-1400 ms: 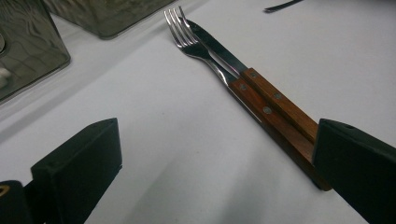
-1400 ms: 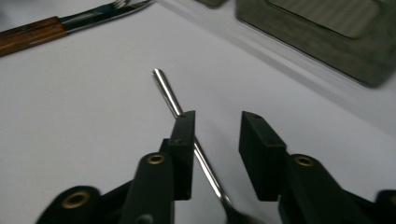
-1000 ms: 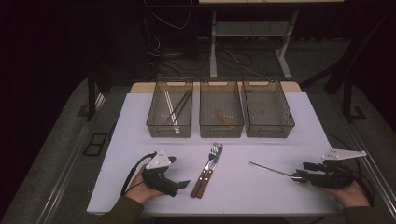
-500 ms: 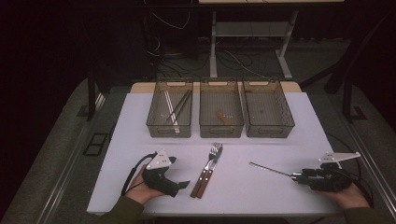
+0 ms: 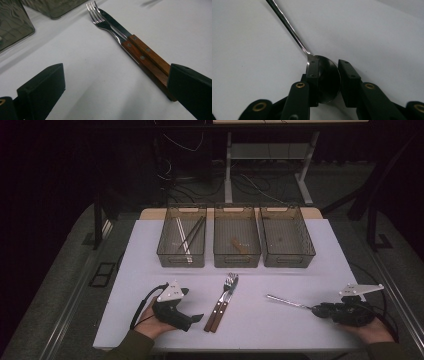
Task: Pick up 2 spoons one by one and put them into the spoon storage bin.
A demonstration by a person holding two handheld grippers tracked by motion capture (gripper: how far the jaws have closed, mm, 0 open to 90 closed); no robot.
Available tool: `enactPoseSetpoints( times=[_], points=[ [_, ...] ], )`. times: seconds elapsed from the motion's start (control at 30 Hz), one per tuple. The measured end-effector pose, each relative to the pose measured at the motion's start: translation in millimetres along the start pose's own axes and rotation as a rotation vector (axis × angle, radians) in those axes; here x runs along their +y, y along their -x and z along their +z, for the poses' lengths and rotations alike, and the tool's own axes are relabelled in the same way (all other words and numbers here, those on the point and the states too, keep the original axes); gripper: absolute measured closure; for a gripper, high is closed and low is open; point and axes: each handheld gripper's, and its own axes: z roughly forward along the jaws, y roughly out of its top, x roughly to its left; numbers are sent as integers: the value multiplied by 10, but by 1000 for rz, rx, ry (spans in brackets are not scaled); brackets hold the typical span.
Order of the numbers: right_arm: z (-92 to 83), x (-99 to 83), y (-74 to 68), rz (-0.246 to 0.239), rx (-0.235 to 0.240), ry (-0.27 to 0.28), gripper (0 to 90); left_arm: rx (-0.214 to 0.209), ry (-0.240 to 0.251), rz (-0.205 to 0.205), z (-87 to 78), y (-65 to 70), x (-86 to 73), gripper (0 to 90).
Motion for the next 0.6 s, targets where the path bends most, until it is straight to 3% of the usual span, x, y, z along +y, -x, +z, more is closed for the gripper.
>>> enactPoseSetpoints(
  times=[0.1,0.6],
  points=[
    [-29,6,0,3,6,18,796,0,0,0,-1,-1,1,5],
    [-69,11,20,12,61,56,881,-2,0,1,-1,0,1,5]
  ],
)
